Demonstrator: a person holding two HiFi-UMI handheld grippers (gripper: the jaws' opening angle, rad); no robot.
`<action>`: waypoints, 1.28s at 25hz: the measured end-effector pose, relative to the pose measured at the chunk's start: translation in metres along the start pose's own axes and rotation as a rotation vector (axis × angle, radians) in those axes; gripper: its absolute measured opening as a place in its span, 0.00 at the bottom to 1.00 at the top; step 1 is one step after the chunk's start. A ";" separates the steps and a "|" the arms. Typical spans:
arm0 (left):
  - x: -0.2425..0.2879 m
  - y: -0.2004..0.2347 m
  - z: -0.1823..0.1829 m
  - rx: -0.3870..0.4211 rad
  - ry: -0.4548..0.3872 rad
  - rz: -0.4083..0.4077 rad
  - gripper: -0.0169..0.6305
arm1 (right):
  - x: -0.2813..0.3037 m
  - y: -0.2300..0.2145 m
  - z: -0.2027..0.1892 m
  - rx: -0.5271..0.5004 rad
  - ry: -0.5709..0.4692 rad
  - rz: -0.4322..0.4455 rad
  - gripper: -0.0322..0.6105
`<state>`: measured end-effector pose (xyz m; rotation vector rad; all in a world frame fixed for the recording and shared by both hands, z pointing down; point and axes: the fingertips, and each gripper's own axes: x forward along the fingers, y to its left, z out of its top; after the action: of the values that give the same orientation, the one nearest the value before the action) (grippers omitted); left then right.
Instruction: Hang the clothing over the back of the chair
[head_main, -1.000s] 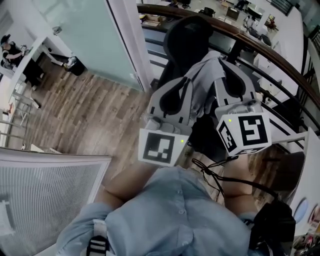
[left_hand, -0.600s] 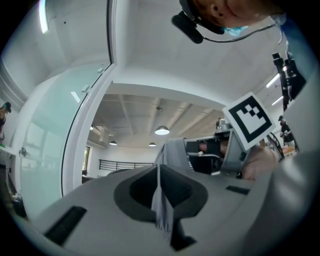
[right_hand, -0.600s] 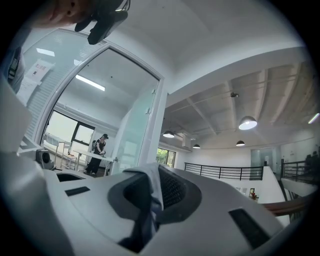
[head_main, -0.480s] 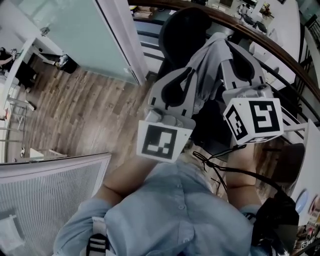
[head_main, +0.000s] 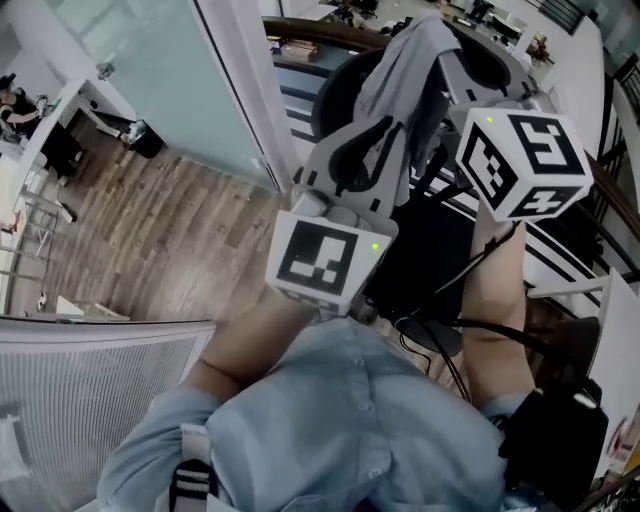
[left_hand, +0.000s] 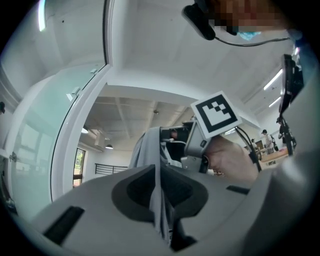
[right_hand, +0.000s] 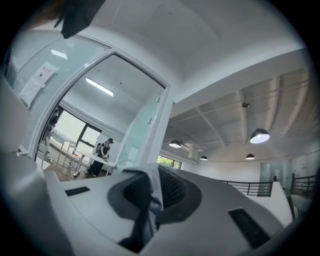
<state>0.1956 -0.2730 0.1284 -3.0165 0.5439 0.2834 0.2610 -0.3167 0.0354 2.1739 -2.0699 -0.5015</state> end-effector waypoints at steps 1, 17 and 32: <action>0.006 -0.001 0.004 0.003 -0.005 0.001 0.06 | 0.007 -0.004 0.007 -0.007 -0.007 0.011 0.09; 0.079 0.038 0.017 0.013 0.024 -0.129 0.06 | 0.094 -0.030 0.057 -0.100 -0.070 0.063 0.09; 0.074 0.137 -0.007 -0.103 0.080 -0.078 0.06 | 0.203 0.023 -0.046 -0.119 0.132 0.291 0.09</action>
<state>0.2170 -0.4275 0.1167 -3.1511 0.4288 0.1932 0.2577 -0.5254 0.0515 1.7508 -2.1722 -0.4251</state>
